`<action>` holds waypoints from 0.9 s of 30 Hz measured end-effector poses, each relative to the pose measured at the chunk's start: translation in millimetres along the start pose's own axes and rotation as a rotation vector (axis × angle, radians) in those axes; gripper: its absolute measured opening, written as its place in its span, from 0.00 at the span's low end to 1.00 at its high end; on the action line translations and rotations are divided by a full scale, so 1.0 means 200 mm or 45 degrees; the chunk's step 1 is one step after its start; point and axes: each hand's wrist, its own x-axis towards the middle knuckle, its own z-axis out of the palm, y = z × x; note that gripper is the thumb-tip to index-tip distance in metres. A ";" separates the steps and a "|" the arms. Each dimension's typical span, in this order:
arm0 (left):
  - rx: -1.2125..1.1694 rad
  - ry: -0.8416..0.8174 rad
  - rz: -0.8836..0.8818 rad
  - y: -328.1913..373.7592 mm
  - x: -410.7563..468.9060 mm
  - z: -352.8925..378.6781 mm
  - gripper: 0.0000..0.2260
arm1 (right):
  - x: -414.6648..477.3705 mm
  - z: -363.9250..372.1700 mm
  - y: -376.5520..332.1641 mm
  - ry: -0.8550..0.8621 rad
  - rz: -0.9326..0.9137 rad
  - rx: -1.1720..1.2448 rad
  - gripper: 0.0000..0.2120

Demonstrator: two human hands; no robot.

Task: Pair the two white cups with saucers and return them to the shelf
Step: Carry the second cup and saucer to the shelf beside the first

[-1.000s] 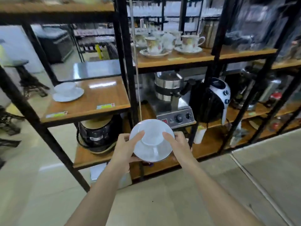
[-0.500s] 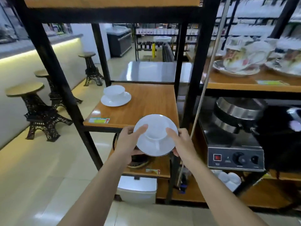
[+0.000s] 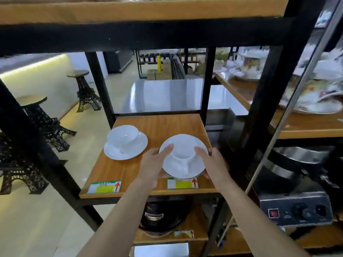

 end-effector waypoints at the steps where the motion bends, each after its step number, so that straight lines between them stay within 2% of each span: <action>1: -0.006 -0.012 -0.001 0.02 0.04 0.00 0.27 | 0.03 0.02 -0.01 0.020 0.015 0.009 0.21; 5: 0.036 -0.024 0.020 0.06 0.20 0.02 0.24 | 0.17 0.07 -0.03 0.082 0.089 0.010 0.25; 9: 0.077 -0.001 0.035 0.09 0.31 0.05 0.19 | 0.27 0.09 -0.06 0.136 0.075 -0.025 0.24; 15: 0.093 0.044 0.043 0.12 0.43 0.07 0.18 | 0.39 0.14 -0.09 0.144 0.033 -0.076 0.24; 27: 0.133 0.094 -0.013 0.06 0.55 0.09 0.22 | 0.48 0.17 -0.03 0.092 0.088 -0.092 0.21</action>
